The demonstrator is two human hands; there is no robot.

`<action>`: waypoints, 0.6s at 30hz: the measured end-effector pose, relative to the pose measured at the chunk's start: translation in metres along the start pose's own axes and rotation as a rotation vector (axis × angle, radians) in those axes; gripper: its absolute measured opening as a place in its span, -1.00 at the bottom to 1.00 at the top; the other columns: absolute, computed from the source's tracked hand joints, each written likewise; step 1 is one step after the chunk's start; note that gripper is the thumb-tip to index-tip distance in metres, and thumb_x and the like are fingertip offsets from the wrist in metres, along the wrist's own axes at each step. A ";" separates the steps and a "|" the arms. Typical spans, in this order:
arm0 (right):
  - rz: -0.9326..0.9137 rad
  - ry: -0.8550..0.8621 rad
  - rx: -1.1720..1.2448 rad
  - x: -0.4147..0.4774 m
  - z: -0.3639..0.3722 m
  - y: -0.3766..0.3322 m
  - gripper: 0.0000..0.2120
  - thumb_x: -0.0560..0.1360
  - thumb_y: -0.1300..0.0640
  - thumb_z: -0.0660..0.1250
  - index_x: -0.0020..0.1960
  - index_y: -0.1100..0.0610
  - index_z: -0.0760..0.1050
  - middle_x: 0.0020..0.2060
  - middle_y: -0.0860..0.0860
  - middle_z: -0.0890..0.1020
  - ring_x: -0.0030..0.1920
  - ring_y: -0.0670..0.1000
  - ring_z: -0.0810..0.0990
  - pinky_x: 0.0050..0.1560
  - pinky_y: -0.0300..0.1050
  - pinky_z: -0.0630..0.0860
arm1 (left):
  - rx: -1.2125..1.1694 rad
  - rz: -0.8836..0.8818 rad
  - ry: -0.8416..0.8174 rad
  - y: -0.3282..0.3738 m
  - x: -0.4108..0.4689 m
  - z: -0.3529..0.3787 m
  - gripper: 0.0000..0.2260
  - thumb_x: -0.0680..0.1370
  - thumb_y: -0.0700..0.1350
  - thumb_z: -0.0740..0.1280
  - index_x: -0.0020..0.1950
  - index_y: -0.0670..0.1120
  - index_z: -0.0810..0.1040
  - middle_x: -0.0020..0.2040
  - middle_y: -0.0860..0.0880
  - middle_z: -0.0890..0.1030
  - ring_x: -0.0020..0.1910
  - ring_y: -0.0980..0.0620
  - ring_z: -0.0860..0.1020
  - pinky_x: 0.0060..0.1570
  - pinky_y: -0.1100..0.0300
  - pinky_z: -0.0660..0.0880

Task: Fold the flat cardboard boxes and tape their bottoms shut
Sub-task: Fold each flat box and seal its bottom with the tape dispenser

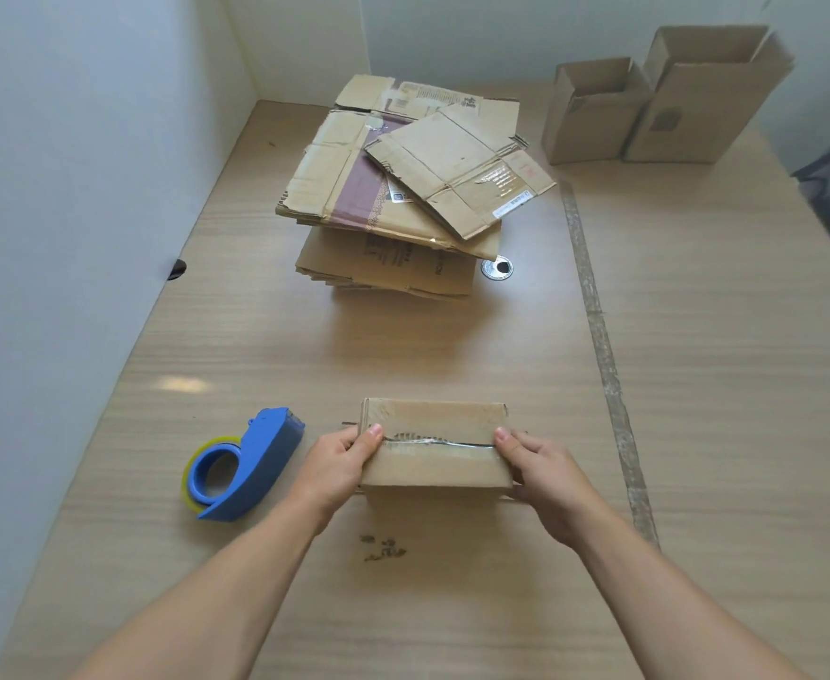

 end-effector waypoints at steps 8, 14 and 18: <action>-0.133 0.115 -0.104 -0.006 0.000 0.013 -0.47 0.38 -0.38 0.27 0.21 -0.13 0.61 0.08 -0.16 0.68 0.14 0.02 0.63 0.07 0.02 0.59 | -0.178 -0.159 -0.116 0.009 -0.009 0.008 -0.71 0.66 0.08 0.20 0.29 0.00 0.55 0.18 0.02 0.65 0.15 0.03 0.60 0.28 0.00 0.48; -0.018 0.299 -0.370 -0.002 0.013 -0.001 -0.36 0.39 -0.35 0.41 0.27 0.04 0.39 0.16 0.02 0.54 0.19 0.08 0.54 0.16 -0.04 0.50 | 0.113 -0.091 0.131 0.017 -0.012 0.022 -0.43 0.18 0.39 0.45 0.01 0.05 0.64 -0.06 0.08 0.70 -0.03 0.03 0.66 0.08 0.02 0.60; -0.073 0.437 -0.431 -0.001 0.014 0.003 -0.43 0.38 -0.27 0.46 0.16 0.07 0.37 0.12 0.09 0.57 0.16 0.14 0.54 0.15 0.00 0.49 | 0.159 -0.040 0.157 0.014 -0.020 0.033 -0.60 0.34 0.24 0.53 0.01 0.02 0.63 -0.08 0.09 0.69 -0.06 0.08 0.64 0.04 0.07 0.59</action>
Point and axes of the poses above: each hand's wrist, its own x-axis towards the middle knuckle, its own z-axis out of the palm, y = z × x, the point moved 3 cm from there along x, towards the middle knuckle
